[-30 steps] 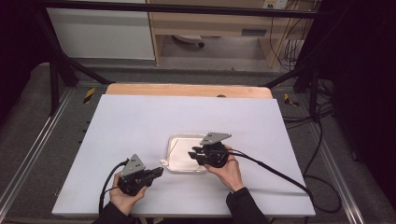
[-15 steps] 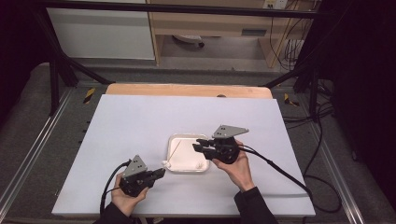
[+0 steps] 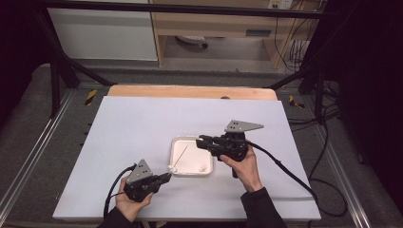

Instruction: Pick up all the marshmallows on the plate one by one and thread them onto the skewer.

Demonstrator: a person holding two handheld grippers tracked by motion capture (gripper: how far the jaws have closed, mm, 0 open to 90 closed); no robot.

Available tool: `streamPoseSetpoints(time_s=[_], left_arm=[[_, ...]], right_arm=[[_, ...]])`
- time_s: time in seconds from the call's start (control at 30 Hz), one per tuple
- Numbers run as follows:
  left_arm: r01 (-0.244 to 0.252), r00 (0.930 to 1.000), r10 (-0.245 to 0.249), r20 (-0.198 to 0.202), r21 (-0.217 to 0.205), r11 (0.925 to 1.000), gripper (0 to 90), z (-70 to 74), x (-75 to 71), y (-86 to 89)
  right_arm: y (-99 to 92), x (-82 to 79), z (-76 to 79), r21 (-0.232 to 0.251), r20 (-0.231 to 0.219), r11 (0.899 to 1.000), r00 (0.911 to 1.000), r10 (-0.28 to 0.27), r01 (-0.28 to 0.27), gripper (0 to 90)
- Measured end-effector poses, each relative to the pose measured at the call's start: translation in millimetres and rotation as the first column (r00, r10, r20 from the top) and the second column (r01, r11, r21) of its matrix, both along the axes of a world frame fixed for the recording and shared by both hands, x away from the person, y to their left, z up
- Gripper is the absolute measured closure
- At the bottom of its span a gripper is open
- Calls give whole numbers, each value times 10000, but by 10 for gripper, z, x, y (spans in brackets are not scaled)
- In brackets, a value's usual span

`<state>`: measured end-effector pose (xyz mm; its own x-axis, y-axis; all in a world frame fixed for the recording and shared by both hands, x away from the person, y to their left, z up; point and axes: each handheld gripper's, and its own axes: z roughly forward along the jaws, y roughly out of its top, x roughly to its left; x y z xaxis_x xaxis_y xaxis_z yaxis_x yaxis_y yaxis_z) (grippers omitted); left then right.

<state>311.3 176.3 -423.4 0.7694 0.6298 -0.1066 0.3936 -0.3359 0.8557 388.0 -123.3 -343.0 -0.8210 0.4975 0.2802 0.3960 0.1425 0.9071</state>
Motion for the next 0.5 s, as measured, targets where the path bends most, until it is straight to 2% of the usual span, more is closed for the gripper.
streamPoseSetpoints(time_s=[0.5], left_arm=[[385,9991,-387,199,112,9992,888,5,-40,-69]], right_arm=[[47,29,-32,377,-417,9988,9986,328,-313,730]])
